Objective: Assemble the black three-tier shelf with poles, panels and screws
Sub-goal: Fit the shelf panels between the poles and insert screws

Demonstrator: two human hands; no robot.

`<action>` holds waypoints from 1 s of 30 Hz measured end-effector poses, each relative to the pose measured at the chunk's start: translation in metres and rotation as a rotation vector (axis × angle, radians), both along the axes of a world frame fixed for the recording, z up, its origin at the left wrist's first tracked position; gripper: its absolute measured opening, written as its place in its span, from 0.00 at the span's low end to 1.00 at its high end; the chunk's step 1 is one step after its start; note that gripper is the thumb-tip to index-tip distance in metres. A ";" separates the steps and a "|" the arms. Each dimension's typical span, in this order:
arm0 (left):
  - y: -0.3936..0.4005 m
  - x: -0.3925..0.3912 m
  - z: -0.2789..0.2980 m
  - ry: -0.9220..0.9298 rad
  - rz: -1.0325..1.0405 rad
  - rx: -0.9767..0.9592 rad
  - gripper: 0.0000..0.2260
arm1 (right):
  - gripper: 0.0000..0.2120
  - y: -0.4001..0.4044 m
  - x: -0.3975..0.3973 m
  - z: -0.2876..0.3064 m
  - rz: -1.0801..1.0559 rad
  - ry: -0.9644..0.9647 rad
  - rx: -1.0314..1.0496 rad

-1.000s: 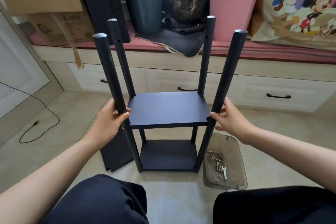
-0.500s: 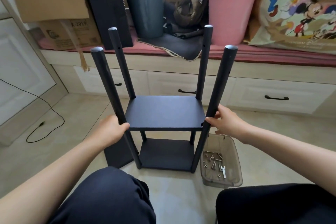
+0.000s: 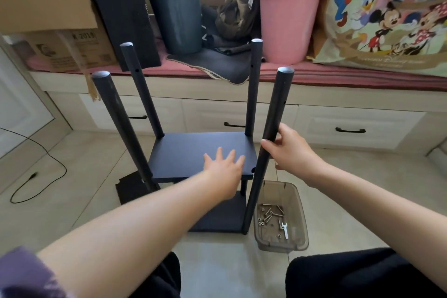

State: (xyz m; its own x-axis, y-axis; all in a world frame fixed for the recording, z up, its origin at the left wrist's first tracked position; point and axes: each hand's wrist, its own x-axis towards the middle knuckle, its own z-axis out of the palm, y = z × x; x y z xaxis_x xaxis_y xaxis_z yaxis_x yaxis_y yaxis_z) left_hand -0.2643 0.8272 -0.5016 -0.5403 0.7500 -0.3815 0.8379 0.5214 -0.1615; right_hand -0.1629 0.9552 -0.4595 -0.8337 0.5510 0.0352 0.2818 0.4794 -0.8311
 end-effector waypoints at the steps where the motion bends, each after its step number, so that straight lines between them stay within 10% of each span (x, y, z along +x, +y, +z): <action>1: 0.003 0.000 -0.011 0.044 -0.022 -0.014 0.39 | 0.07 0.000 0.001 -0.001 0.003 0.017 0.008; 30: 0.002 -0.031 -0.057 0.107 -0.067 0.049 0.49 | 0.13 -0.004 0.001 -0.007 0.067 0.106 0.061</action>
State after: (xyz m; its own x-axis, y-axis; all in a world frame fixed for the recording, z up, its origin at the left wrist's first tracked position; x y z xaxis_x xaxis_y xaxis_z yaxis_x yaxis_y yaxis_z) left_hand -0.2956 0.8295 -0.5585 -0.5237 0.8024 -0.2863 0.8506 0.4740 -0.2276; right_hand -0.1618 0.9517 -0.4666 -0.8583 0.4886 0.1569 0.1593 0.5444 -0.8236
